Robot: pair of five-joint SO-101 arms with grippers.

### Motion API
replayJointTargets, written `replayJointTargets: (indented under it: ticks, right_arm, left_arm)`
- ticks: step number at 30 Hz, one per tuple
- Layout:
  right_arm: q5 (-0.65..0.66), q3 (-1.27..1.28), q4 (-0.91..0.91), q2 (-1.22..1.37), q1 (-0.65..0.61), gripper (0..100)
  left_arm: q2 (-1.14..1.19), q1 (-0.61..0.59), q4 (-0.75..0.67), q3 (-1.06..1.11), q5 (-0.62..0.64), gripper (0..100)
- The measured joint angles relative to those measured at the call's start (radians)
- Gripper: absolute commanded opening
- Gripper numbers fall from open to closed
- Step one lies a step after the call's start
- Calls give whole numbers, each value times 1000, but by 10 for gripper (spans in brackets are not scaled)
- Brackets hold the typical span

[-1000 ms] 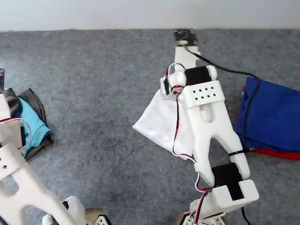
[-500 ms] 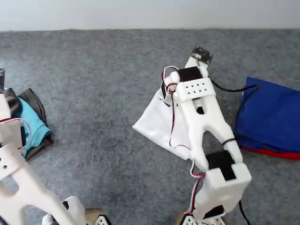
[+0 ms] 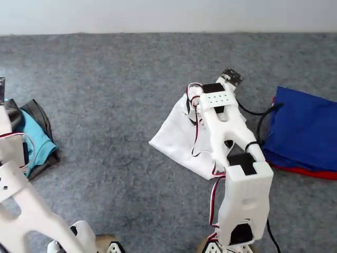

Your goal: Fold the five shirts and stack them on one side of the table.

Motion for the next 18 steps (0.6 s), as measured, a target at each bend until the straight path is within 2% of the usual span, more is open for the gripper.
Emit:
replayJointTargets:
  ticks: [5, 13, 18]
  right_arm:
    - [0, -18, -18, 58, 8, 451]
    - [18, -32, -17, 78, 11, 105]
    - [20, -29, -14, 77, 29, 19]
  left_arm:
    - [0, 0, 0, 0, 0, 15]
    - [0, 0, 0, 0, 0, 15]
    - [0, 0, 0, 0, 0, 15]
